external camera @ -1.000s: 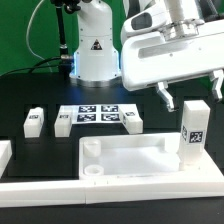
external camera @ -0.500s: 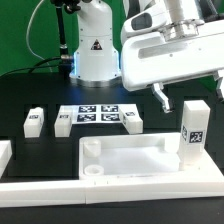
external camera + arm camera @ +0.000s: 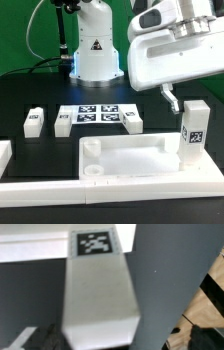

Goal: Assemble desk

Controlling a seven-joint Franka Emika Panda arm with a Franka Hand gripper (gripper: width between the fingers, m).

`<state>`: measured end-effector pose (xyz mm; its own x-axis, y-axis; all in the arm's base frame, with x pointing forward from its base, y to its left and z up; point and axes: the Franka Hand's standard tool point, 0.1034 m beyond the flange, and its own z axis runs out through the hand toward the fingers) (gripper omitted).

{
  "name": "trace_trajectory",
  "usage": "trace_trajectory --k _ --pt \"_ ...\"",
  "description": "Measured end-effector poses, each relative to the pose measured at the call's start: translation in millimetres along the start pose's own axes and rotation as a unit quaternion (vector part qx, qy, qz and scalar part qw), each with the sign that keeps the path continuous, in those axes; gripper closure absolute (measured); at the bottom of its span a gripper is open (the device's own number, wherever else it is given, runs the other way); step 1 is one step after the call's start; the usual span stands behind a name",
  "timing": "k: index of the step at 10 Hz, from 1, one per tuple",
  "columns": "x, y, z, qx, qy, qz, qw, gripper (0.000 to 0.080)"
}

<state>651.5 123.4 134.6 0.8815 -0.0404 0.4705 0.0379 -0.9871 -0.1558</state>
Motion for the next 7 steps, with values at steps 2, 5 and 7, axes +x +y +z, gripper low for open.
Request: trace_trajectory --k 2,5,7 --pt "-13.1 7.9 1.5 0.002 -0.081 -0.018 0.997 0.015" --pt "-13.0 19.5 3.2 -0.002 -0.201 -0.007 0.98 0.015" --pt "-3.2 19.9 5.5 -0.007 -0.268 0.01 0.963 0.015"
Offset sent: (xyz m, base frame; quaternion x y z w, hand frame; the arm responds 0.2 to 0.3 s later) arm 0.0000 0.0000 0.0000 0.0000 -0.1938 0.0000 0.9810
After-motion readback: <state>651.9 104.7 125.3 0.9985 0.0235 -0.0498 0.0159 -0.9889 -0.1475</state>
